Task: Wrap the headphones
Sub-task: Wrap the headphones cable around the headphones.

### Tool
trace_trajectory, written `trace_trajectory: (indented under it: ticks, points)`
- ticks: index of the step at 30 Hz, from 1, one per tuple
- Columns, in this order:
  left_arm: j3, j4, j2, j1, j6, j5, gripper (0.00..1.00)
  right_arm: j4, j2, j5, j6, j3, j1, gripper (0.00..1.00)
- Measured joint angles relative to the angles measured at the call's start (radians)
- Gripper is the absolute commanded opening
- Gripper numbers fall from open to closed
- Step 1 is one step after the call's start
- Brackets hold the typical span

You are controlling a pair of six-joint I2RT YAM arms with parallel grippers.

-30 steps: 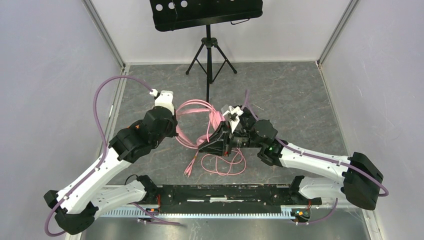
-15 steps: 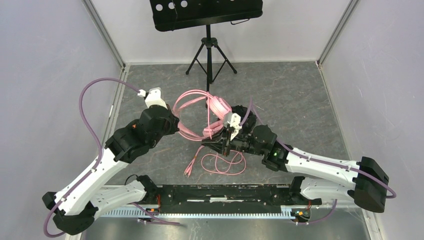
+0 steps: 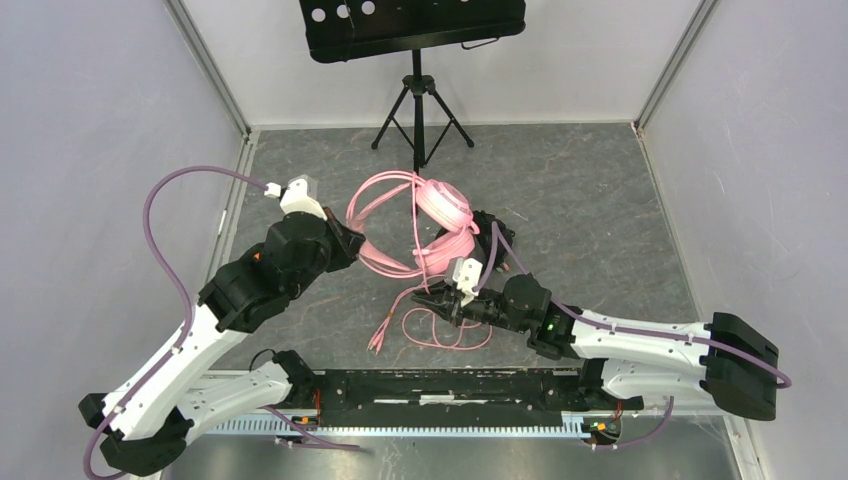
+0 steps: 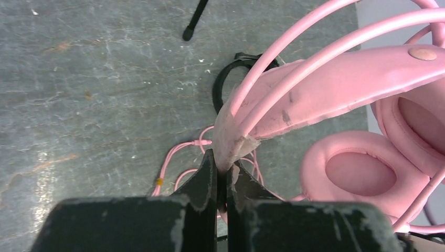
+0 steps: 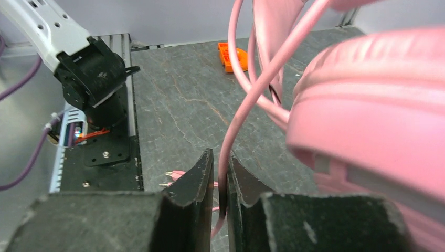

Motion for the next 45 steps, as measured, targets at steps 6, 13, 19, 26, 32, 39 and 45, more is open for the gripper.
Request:
trace_trajectory:
  ticks: [6,13,19,26,32,39,45]
  points:
    - [0.003,0.021,0.0,0.0,-0.032,0.038,0.02,0.106,-0.003,0.039,-0.081,-0.071,0.017,0.2]
    - [0.016,0.022,-0.002,0.001,-0.035,0.055,0.02,0.274,0.061,0.074,-0.133,-0.157,0.026,0.23]
    - [0.031,0.023,-0.002,0.001,-0.036,0.063,0.02,0.406,0.157,0.09,-0.141,-0.221,0.035,0.28]
    - [0.043,0.027,0.0,0.001,-0.037,0.062,0.02,0.569,0.28,0.111,-0.121,-0.259,0.047,0.33]
    - [0.055,0.028,0.011,0.001,-0.037,0.061,0.02,0.695,0.427,0.124,-0.085,-0.261,0.064,0.39]
    - [0.069,0.028,0.013,0.001,-0.037,0.059,0.02,0.814,0.573,0.143,-0.055,-0.262,0.064,0.37]
    - [0.074,0.028,0.013,0.001,-0.037,0.058,0.02,0.853,0.604,0.144,-0.052,-0.262,0.064,0.24]
